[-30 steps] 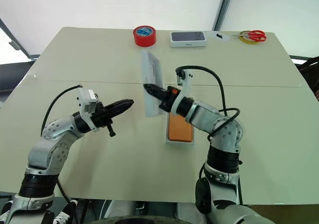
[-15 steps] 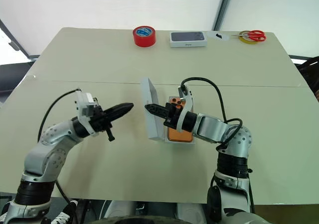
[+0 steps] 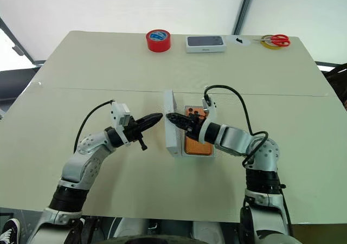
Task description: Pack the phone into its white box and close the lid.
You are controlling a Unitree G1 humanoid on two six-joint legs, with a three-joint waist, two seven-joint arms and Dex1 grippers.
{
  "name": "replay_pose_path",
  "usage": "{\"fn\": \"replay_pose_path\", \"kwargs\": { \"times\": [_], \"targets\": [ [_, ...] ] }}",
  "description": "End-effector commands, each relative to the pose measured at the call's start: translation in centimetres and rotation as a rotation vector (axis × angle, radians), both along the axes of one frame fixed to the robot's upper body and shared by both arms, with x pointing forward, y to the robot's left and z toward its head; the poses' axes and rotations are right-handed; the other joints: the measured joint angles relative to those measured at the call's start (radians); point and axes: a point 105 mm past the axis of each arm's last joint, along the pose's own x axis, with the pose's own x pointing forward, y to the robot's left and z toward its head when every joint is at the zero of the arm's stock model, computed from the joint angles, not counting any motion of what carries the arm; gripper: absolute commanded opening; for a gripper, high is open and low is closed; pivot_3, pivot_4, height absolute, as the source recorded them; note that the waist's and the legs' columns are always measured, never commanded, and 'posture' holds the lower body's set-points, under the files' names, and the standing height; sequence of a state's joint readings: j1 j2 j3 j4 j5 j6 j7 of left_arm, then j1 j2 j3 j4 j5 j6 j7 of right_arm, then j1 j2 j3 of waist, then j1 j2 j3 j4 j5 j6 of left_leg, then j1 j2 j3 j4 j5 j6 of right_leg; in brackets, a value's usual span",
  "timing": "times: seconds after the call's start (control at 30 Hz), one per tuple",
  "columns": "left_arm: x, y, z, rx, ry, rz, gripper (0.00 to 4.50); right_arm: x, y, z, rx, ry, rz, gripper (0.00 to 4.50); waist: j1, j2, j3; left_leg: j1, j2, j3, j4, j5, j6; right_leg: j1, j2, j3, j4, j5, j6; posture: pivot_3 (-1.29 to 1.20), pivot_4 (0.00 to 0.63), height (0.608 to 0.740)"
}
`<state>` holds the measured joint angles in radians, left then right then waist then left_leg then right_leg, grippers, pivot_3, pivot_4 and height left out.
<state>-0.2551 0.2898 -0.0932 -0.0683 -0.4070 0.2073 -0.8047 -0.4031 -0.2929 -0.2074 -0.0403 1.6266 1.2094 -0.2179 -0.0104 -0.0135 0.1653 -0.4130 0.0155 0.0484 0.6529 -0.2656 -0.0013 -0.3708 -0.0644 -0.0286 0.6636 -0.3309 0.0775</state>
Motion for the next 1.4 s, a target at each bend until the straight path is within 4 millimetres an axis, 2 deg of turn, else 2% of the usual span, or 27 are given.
{"fn": "replay_pose_path", "kwargs": {
  "times": [0.03,0.17,0.3,0.37,0.5,0.6,0.73,0.87,0.93,1.0,1.1,1.2,1.4],
  "targets": [
    [0.1,-1.6,0.6,-0.009,-0.035,-0.044,0.00,0.7,-3.0,-0.3,-0.101,-0.037,-0.069,3.49,0.001,0.000,0.000,0.000,0.000,0.000,0.000,0.000,0.000,0.000,0.000,0.000,0.000,0.000,0.000,0.00,0.150,0.740],
    [0.2,-3.4,0.6,-0.017,-0.043,-0.073,0.00,1.1,-7.6,0.1,-0.291,-0.146,-0.121,3.49,0.006,0.000,0.000,0.000,0.000,0.000,0.000,0.000,0.000,0.001,0.000,0.000,-0.001,0.000,0.000,0.00,0.150,0.740],
    [0.0,-3.5,1.1,-0.043,-0.037,-0.083,0.00,1.7,-10.7,0.5,-0.407,-0.229,-0.188,3.49,-0.005,0.000,0.000,-0.001,0.001,0.000,0.000,0.000,0.001,-0.001,0.001,0.000,-0.001,0.000,0.000,0.00,0.150,0.740],
    [-0.3,-2.9,0.6,-0.018,-0.018,-0.095,0.00,1.9,-11.2,0.6,-0.497,-0.313,-0.190,3.49,-0.007,0.002,0.001,-0.001,0.001,0.001,-0.001,0.000,0.001,-0.002,0.002,0.002,-0.001,0.000,0.000,0.00,0.150,0.740],
    [-0.8,-1.0,-0.1,0.047,-0.002,-0.101,0.00,2.1,-10.9,0.9,-0.601,-0.488,-0.174,3.49,-0.006,0.002,0.001,-0.001,0.001,0.001,-0.001,0.000,0.000,-0.003,0.003,0.002,-0.001,0.000,0.000,0.00,0.150,0.740],
    [-0.8,0.4,-1.0,0.106,0.032,-0.094,0.00,2.5,-11.2,0.8,-0.590,-0.527,-0.204,2.10,0.002,0.002,0.002,-0.001,0.001,0.001,-0.001,0.000,0.000,-0.002,0.002,0.002,-0.001,0.000,0.000,0.00,0.150,0.740],
    [0.8,1.2,-2.6,0.221,0.043,-0.025,0.00,2.6,-11.5,0.0,-0.768,-0.642,-0.162,0.06,0.013,0.002,0.002,-0.001,0.000,0.001,0.001,0.000,0.001,-0.001,0.000,0.002,-0.001,0.000,0.000,0.00,0.150,0.740],
    [1.4,-1.6,-2.9,0.211,0.055,-0.063,0.00,2.1,-11.4,-0.8,-0.851,-0.682,-0.106,0.06,0.025,0.002,0.002,-0.001,0.000,0.001,0.001,0.000,0.001,-0.001,0.001,0.001,-0.001,0.000,0.000,0.00,0.150,0.740],
    [1.4,-3.5,-3.4,0.228,0.063,-0.101,0.00,2.1,-11.4,-0.6,-0.876,-0.713,-0.091,0.06,0.025,0.002,0.002,-0.001,0.000,0.000,0.002,0.000,0.000,-0.001,0.000,0.001,-0.001,0.000,0.000,0.00,0.150,0.740],
    [1.4,-4.5,-3.5,0.244,0.058,-0.121,0.00,2.0,-11.2,-0.4,-0.880,-0.730,-0.078,0.06,0.023,0.002,0.002,-0.003,0.000,0.000,0.004,0.000,0.001,-0.001,0.001,0.001,0.000,0.000,0.000,0.00,0.150,0.740],
    [1.4,-5.9,-2.1,0.220,0.063,-0.150,0.00,1.8,-11.3,-0.7,-0.921,-0.748,-0.063,0.06,0.019,0.002,0.002,-0.003,0.001,0.000,0.005,-0.001,0.001,-0.001,0.002,0.001,0.000,0.000,0.000,0.00,0.150,0.740],
    [1.3,-6.3,-0.7,0.205,0.024,-0.155,0.00,1.8,-11.2,-1.2,-0.971,-0.775,-0.032,0.06,0.021,0.002,0.002,-0.003,0.001,0.000,0.005,0.000,0.001,-0.002,0.002,0.001,0.001,0.000,0.000,0.00,0.150,0.740],
    [1.6,-5.4,-0.7,0.179,0.041,-0.121,0.00,1.8,-10.9,-2.7,-1.055,-0.788,0.033,0.06,0.022,0.002,0.002,-0.003,0.001,0.000,0.007,0.000,0.001,-0.001,0.002,0.001,0.001,0.000,0.000,0.00,0.150,0.740]
  ]
}}
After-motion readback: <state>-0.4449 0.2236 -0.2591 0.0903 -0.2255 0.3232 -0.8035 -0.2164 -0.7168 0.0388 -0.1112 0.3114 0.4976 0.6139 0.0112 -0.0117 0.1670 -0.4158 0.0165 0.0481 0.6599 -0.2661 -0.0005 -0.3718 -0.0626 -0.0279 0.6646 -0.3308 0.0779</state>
